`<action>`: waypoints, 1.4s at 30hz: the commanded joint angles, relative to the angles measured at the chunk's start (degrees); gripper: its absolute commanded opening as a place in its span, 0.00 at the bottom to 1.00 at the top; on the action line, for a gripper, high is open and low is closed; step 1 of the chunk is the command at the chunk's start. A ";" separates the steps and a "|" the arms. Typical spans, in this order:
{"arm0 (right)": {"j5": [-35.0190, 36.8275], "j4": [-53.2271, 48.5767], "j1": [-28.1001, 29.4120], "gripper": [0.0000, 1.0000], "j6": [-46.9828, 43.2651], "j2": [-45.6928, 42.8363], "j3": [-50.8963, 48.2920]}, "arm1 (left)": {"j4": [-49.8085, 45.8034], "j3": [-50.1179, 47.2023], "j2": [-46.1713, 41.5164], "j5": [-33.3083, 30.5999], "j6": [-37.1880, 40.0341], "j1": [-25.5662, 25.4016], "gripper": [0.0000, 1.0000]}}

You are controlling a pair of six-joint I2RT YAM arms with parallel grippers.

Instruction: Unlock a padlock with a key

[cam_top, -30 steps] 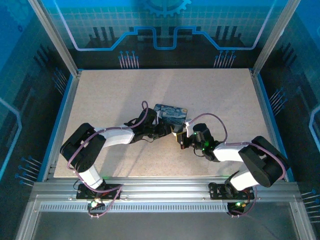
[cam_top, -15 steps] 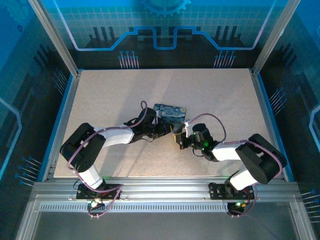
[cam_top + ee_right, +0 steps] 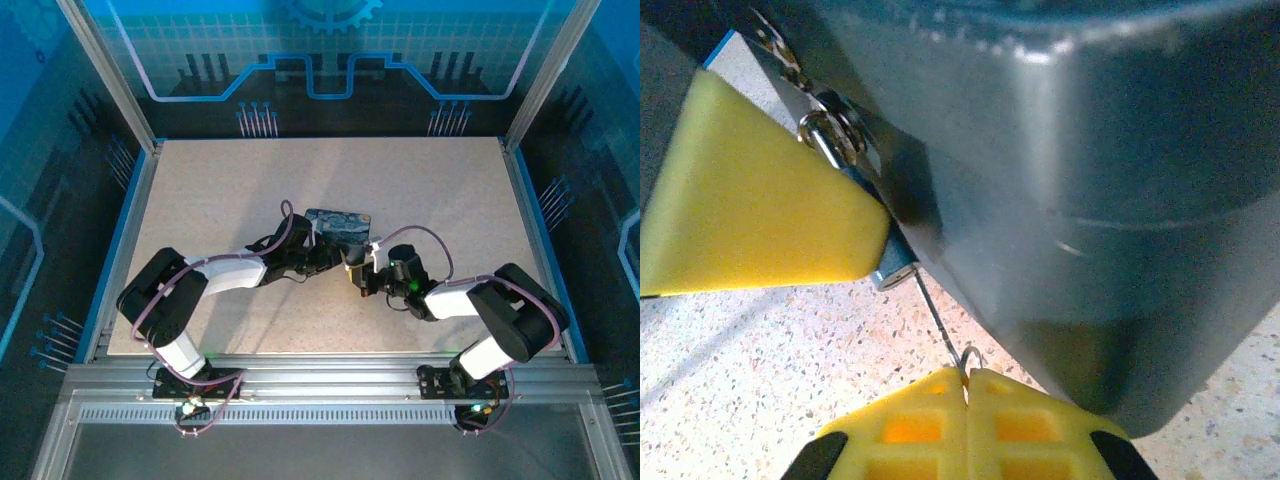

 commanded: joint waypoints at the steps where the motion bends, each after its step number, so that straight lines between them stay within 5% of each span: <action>1: -2.54 6.38 -1.26 0.00 0.22 -0.05 1.38 | -1.78 0.72 -2.08 4.45 1.52 -0.78 0.16; 42: -3.12 -3.38 0.13 0.00 -3.92 -4.62 -2.51 | -3.85 1.95 -1.86 5.81 3.61 2.36 0.16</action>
